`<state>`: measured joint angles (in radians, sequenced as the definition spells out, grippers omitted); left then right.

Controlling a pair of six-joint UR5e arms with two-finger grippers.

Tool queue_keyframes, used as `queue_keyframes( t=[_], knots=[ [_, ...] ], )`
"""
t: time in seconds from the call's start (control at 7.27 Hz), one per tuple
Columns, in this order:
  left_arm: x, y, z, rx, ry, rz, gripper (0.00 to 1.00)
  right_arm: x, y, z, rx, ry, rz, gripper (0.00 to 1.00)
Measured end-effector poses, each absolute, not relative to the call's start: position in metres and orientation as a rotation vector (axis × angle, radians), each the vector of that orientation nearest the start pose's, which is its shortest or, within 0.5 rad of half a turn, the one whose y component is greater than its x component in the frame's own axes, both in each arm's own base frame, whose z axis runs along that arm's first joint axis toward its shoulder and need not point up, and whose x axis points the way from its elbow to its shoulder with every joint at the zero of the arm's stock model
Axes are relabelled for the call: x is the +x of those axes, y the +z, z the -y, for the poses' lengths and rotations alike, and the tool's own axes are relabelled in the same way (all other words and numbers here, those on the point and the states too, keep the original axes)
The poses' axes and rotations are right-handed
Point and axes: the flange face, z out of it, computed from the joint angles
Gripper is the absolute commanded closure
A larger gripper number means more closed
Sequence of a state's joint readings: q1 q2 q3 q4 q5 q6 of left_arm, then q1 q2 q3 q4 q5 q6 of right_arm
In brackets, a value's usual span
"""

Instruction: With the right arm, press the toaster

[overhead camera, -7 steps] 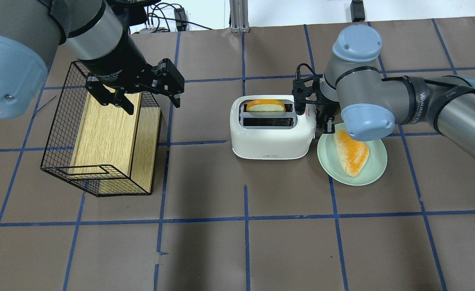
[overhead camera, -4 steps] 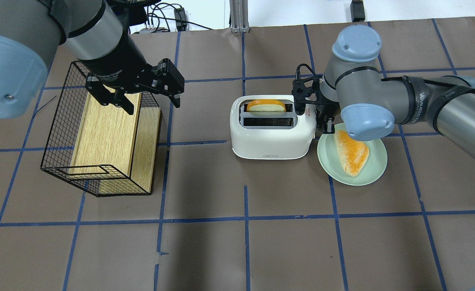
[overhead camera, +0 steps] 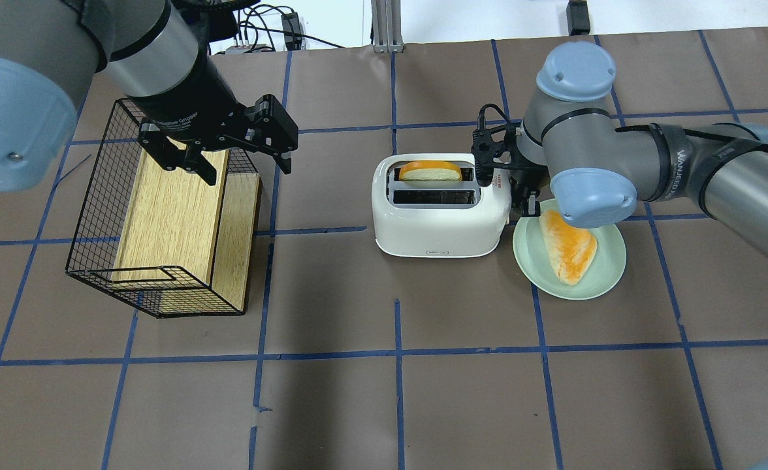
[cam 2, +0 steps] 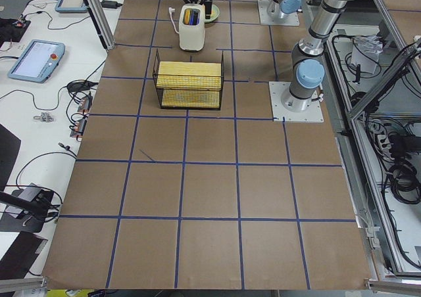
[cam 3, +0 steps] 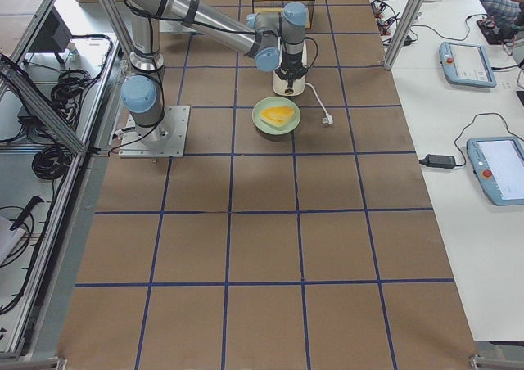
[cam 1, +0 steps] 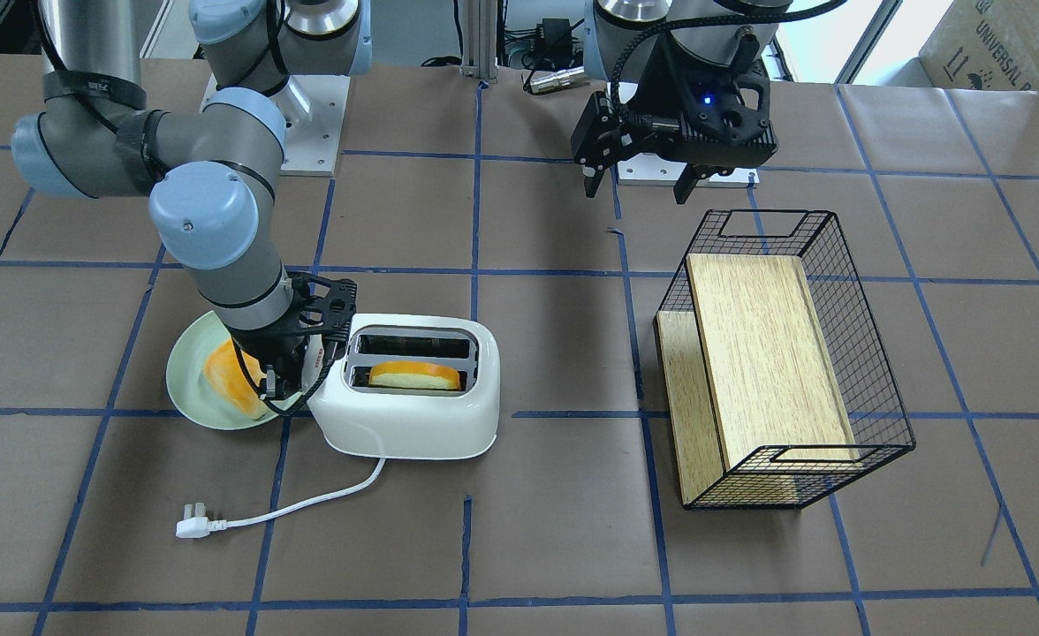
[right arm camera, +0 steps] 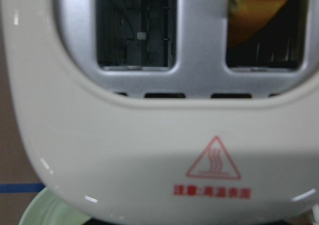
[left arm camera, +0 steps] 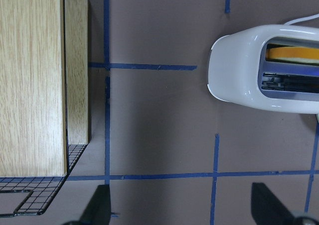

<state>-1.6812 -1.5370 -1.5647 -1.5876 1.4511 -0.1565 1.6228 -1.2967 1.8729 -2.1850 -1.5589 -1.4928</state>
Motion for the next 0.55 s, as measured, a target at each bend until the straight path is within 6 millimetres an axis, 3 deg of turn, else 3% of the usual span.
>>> queue_keyframes(
  t=[0.55],
  knots=[
    [-0.1971,0.5063,0.4606,-0.073,-0.011,-3.262,0.0,0.163,0.2688,0.5419,-2.205,-0.069,-2.272,0.81]
  ],
)
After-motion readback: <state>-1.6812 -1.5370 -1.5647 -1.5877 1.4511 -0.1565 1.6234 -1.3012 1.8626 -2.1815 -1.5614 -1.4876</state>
